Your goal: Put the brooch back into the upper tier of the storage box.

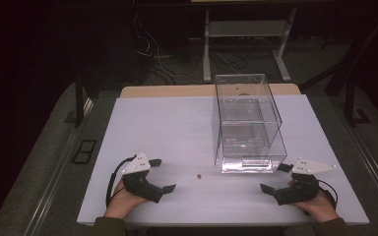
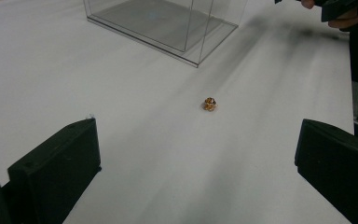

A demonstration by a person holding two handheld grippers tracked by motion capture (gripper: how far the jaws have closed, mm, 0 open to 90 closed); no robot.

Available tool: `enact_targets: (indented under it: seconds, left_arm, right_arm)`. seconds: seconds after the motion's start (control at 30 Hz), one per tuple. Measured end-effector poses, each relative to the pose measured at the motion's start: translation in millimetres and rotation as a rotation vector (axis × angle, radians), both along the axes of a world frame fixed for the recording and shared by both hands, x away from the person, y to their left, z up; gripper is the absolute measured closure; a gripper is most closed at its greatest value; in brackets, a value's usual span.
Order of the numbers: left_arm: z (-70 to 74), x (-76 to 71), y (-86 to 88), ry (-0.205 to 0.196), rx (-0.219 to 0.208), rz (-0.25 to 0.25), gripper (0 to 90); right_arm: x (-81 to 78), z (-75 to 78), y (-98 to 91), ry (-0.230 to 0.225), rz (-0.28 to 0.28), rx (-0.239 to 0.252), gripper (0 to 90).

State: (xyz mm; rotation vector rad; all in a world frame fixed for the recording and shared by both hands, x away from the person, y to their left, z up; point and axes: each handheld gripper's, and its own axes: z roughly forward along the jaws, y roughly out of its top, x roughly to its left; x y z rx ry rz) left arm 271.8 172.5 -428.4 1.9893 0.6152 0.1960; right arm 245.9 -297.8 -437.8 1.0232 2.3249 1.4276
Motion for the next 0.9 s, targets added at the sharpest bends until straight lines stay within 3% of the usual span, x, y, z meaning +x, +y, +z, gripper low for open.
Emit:
enact_targets:
  seconds: [0.9]
  left_arm:
    - [6.1,2.6,-2.9,-0.010,-0.007,-0.011,0.0]
  right_arm:
    - [-0.9,0.8,-0.3,-0.009,-0.010,0.025,2.7]
